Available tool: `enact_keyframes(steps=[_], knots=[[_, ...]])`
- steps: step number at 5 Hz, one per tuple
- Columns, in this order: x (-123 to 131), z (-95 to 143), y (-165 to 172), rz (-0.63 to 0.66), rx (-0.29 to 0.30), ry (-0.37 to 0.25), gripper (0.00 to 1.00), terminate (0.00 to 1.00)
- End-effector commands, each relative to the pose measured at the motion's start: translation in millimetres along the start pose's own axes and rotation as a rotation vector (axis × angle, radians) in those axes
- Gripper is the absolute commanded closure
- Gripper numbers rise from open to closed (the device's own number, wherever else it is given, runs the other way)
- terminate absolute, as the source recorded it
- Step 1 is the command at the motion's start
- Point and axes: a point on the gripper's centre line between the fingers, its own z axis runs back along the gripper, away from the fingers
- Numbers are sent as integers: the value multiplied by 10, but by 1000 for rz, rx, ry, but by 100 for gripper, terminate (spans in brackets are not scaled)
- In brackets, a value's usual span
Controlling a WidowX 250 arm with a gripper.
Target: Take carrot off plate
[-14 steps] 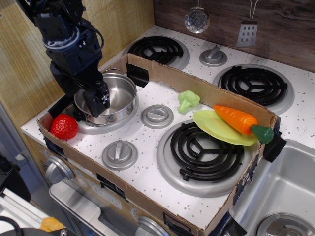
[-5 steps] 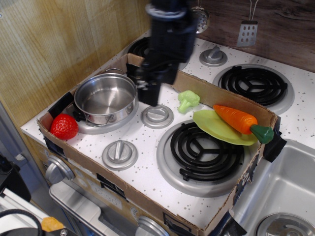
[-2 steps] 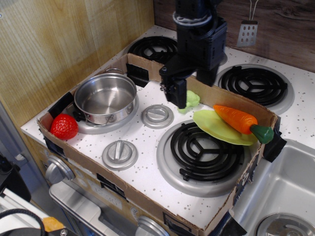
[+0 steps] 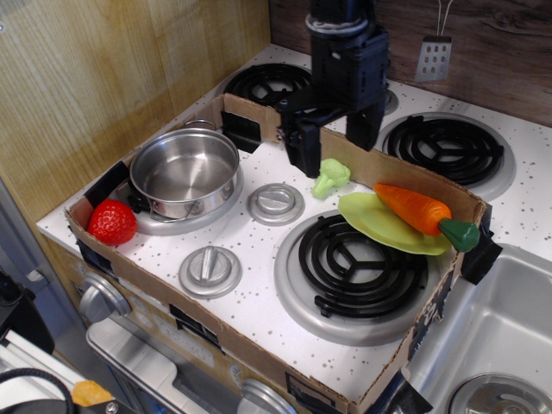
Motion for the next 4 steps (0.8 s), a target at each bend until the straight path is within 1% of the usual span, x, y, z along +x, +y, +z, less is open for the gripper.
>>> enact_keyframes(steps=[1, 2, 3, 4], knots=[[136, 116, 109, -36, 27, 34, 0, 0], [120, 83, 59, 107, 33, 44, 0, 0], [146, 55, 83, 141, 42, 30, 0, 0], [215, 26, 158, 125, 51, 16, 0, 0]])
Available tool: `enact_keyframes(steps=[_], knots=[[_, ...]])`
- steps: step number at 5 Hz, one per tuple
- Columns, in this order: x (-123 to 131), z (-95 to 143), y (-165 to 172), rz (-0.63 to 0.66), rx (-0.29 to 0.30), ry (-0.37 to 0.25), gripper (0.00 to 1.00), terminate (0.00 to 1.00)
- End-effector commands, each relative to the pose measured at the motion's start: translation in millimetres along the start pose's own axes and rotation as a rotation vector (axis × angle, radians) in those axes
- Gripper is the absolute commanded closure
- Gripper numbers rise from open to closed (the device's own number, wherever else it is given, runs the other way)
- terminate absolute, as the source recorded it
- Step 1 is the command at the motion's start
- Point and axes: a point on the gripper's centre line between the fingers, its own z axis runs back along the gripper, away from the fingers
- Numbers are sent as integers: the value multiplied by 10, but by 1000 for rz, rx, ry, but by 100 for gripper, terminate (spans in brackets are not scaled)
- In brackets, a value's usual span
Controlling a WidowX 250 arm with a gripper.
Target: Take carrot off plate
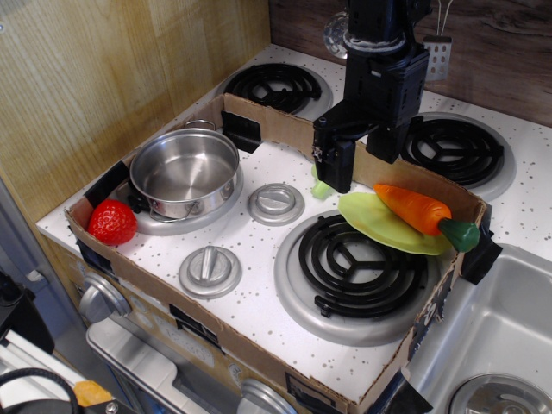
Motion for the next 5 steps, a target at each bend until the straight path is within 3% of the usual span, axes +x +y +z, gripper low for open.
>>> enact_keyframes(steps=[1, 2, 3, 5], knots=[[227, 42, 58, -70, 95, -17, 0, 0], [308, 15, 73, -168, 104, -16, 0, 0], [425, -41, 128, -159, 90, -48, 0, 0], [595, -138, 249, -185, 77, -52, 0, 0]])
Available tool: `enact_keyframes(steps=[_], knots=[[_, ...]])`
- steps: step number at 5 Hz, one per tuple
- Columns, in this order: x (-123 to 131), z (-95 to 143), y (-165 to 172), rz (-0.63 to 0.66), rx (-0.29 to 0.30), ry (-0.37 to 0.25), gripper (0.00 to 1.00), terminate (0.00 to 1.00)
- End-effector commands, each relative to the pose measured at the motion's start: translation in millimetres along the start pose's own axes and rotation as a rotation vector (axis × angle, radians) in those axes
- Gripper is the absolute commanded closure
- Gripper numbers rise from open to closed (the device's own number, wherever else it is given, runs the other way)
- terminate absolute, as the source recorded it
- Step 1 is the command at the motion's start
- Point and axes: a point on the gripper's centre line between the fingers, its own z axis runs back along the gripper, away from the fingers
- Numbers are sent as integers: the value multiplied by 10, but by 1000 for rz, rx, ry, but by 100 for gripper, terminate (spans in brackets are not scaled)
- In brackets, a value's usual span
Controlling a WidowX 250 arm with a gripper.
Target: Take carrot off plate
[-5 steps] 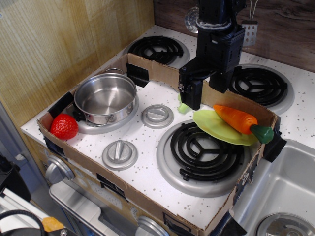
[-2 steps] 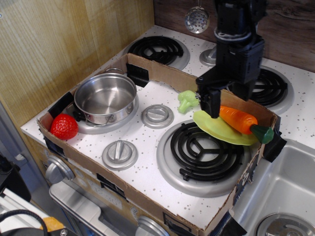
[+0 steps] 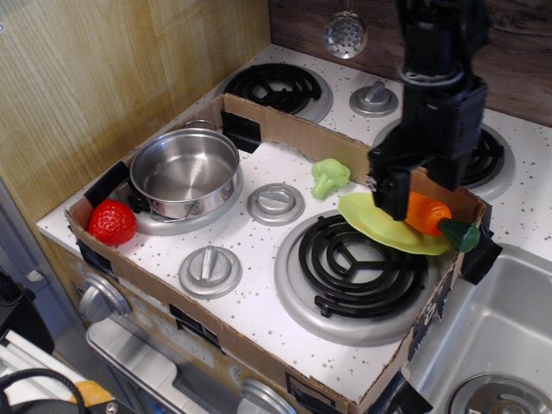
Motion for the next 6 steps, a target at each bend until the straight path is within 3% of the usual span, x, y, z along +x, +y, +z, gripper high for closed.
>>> enact_keyframes(steps=[1, 2, 3, 5, 6], knots=[[143, -76, 65, -26, 51, -24, 0, 0], [109, -203, 21, -6, 79, -54, 0, 0], [62, -220, 26, 1, 79, -77, 100, 0], [143, -9, 65, 73, 73, -45, 100, 0], [207, 243, 26, 175, 141, -14, 100, 0]])
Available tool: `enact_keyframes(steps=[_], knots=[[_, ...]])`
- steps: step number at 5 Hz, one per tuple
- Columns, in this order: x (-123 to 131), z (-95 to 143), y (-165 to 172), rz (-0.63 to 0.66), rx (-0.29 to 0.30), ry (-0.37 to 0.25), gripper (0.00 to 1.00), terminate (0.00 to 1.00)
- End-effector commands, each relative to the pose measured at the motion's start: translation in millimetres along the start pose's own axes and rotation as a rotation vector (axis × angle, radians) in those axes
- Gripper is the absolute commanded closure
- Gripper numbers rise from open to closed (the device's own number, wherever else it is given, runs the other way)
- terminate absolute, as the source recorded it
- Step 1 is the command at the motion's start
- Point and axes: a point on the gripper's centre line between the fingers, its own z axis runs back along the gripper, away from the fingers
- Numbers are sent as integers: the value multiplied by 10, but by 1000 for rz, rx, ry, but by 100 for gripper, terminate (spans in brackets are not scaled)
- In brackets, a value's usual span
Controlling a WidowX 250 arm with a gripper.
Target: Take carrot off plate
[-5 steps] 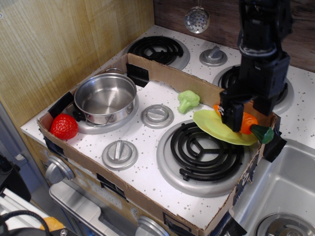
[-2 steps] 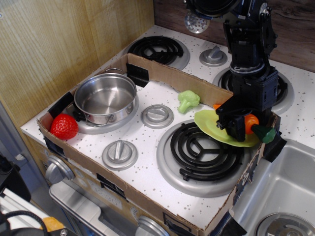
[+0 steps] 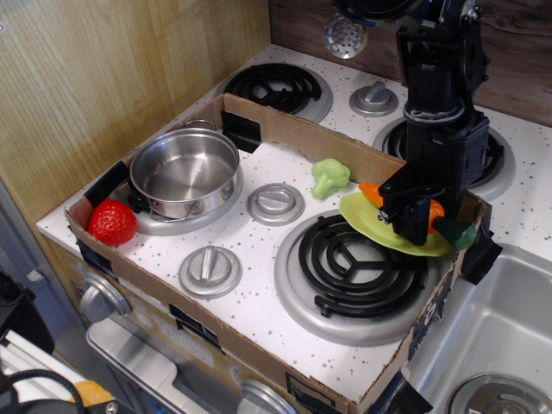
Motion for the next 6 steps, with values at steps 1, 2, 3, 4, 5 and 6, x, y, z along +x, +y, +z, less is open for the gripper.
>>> enact_keyframes(steps=[1, 2, 3, 4, 5, 6], knots=[[202, 693, -170, 175, 218, 105, 100, 0], [217, 794, -455, 309, 243, 138, 100, 0], [96, 681, -798, 415, 285, 158, 100, 0], [-78, 398, -1011, 496, 289, 93, 100, 0], [-173, 75, -1124, 541, 281, 62, 100, 0], [-248, -212, -1180, 570, 289, 63, 100, 0]])
